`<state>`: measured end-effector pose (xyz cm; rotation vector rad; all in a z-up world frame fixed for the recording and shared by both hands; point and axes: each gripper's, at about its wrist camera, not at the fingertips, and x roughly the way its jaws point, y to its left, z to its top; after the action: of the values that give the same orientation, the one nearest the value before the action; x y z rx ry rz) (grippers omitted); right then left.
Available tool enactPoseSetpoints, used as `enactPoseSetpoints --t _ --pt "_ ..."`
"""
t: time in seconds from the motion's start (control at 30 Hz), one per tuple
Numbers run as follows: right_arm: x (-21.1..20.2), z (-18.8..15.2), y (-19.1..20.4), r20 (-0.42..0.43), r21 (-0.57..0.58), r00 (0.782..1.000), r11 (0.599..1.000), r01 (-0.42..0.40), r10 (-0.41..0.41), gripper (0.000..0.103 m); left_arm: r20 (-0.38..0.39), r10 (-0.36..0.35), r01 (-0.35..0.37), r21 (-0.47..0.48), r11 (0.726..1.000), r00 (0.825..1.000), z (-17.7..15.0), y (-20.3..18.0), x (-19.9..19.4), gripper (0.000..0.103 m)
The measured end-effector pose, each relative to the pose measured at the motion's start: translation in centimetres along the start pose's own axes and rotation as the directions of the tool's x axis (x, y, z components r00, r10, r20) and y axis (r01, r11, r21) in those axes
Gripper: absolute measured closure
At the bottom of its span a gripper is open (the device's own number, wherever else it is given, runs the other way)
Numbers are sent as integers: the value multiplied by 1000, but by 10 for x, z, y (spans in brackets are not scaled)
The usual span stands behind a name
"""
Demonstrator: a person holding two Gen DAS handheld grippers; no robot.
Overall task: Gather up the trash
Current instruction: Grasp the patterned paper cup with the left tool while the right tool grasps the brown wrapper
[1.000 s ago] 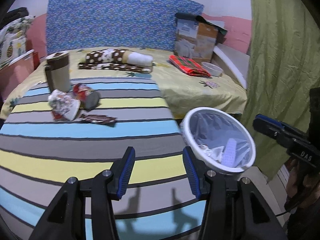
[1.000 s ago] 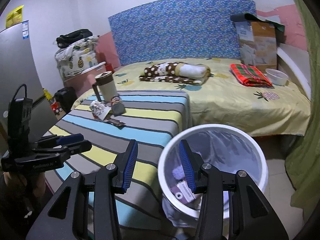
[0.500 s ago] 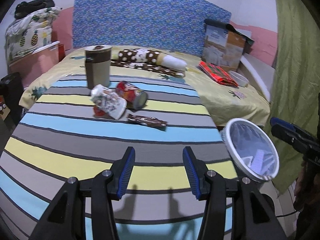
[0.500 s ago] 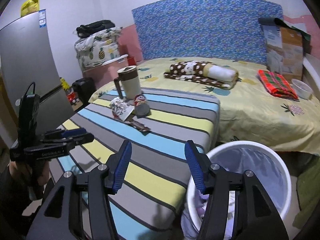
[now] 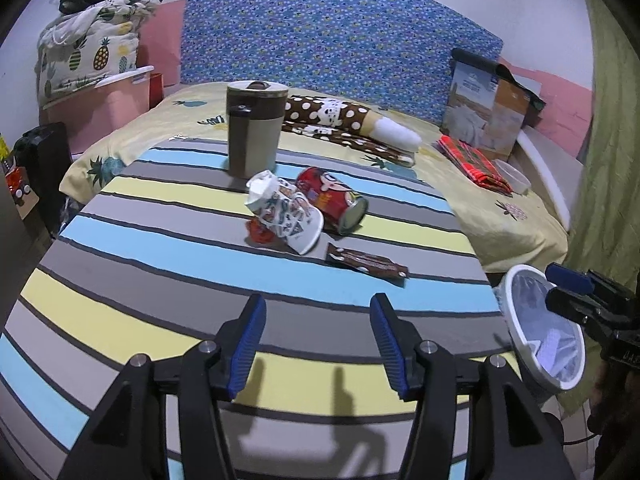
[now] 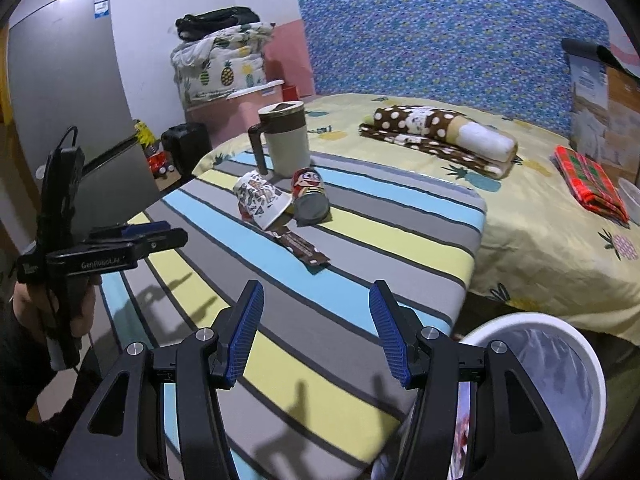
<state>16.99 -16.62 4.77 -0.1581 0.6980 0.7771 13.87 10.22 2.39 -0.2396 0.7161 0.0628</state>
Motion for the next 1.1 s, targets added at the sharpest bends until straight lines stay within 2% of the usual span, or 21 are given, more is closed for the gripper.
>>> enactPoseSetpoints --t 0.37,0.8,1.1 --pt "44 8 8 -79 -80 997 997 -22 16 46 -2 4 -4 -22 1000 1000 19 17 28 40" --pt "97 21 6 -172 -116 984 991 -64 43 46 -4 16 -16 -62 998 1000 47 42 71 34" --pt "124 20 5 -223 -113 973 990 -88 61 46 -23 -16 15 -73 997 1000 65 47 101 33"
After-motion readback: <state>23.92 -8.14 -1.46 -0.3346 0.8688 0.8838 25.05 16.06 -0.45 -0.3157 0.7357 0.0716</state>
